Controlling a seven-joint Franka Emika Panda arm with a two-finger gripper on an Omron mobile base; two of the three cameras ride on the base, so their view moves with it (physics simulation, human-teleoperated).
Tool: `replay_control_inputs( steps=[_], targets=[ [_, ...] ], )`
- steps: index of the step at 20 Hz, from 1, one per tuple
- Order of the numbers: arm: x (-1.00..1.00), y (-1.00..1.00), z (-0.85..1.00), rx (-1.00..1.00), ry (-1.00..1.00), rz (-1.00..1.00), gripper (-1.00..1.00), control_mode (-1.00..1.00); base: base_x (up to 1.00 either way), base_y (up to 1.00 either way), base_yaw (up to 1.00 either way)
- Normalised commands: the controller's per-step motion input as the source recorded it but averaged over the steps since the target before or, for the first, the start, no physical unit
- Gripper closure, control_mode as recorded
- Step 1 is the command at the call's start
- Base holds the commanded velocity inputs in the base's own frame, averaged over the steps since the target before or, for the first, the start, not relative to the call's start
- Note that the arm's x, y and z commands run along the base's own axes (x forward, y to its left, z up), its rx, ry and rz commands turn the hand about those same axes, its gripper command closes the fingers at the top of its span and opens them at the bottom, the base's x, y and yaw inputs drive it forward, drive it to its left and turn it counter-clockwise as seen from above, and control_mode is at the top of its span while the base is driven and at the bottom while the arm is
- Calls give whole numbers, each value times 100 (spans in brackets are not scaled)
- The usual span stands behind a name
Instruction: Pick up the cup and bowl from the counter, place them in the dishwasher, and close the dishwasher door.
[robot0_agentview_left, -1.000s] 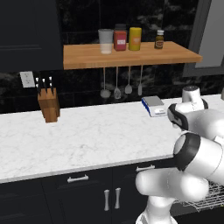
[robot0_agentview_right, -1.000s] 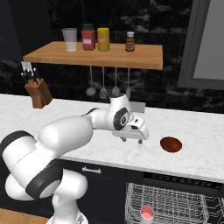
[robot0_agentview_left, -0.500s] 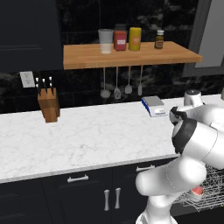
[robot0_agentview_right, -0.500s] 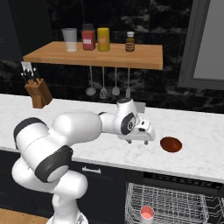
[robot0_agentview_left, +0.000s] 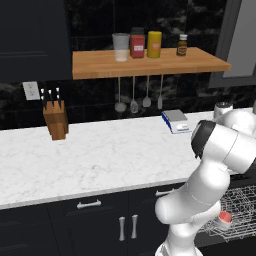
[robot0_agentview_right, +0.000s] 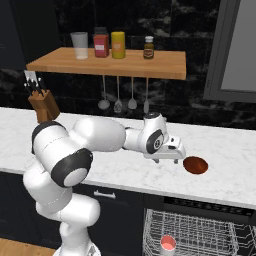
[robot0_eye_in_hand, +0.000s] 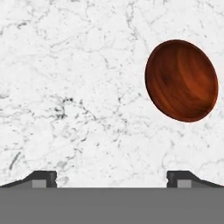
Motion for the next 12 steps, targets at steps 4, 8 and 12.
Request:
replay_control_inputs(
  steps=[4,8,12],
  targets=[
    [12,-28,-9,0,0,0,-100,-100,0,0,0],
    [19,-27,-12,0,0,1,-100,-100,0,0,0],
    [29,-13,-11,0,0,6,-100,-100,0,0,0]
  ],
)
